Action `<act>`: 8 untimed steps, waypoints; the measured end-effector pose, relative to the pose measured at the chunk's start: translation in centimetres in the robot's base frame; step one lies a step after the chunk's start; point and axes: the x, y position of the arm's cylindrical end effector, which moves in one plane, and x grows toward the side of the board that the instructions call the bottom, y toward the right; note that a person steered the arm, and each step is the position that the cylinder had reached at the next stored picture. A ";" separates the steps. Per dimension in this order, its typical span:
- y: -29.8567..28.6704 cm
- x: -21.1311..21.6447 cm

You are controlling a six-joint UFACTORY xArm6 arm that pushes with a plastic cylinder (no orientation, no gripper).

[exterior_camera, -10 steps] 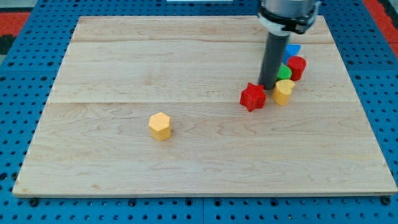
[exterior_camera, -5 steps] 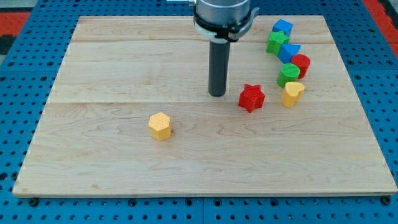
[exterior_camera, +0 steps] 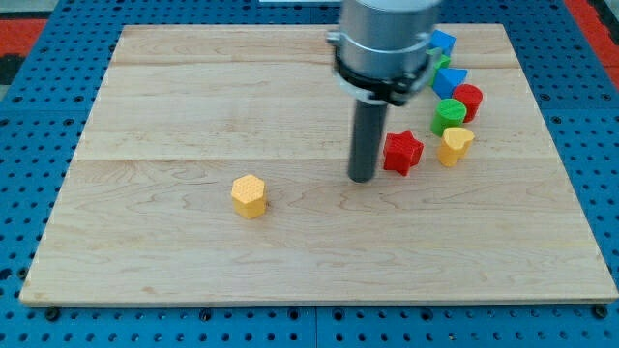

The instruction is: Move the red star into the yellow heart

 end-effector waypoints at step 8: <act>10.6 2.2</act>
